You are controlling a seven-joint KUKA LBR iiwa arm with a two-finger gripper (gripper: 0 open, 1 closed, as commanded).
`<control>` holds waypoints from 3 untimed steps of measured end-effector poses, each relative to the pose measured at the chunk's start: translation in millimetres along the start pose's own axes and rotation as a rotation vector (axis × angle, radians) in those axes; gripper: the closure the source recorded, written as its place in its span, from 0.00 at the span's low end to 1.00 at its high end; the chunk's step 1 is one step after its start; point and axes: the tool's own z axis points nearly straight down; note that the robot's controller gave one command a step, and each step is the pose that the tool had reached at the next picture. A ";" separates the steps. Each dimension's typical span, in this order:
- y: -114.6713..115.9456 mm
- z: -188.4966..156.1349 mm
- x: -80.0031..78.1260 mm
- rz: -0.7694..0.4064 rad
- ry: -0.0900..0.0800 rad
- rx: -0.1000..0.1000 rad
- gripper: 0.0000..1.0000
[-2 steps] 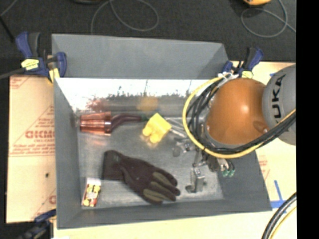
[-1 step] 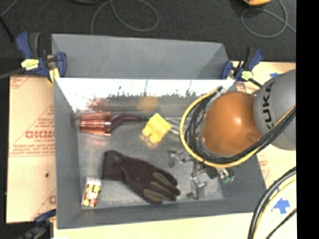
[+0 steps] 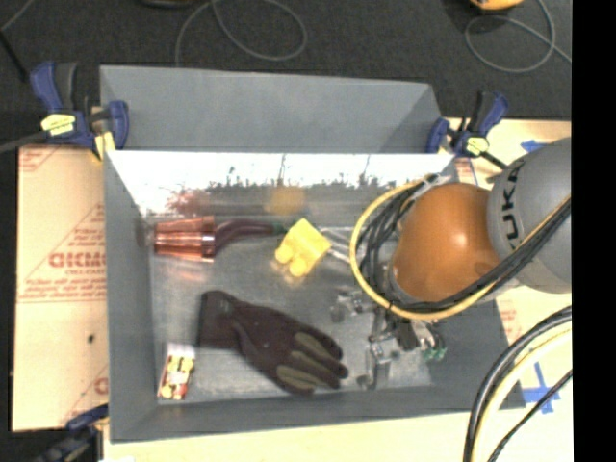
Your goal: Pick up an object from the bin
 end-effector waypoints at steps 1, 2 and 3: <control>-5.0 14.7 3.0 0.182 -0.004 0.002 0.00; 22.2 28.1 -7.1 -0.068 -0.002 0.002 0.00; 35.7 52.1 -8.3 0.373 0.000 0.001 1.00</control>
Offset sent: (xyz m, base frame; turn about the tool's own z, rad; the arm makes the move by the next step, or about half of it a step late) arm 0.0098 0.0695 -0.0437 0.1105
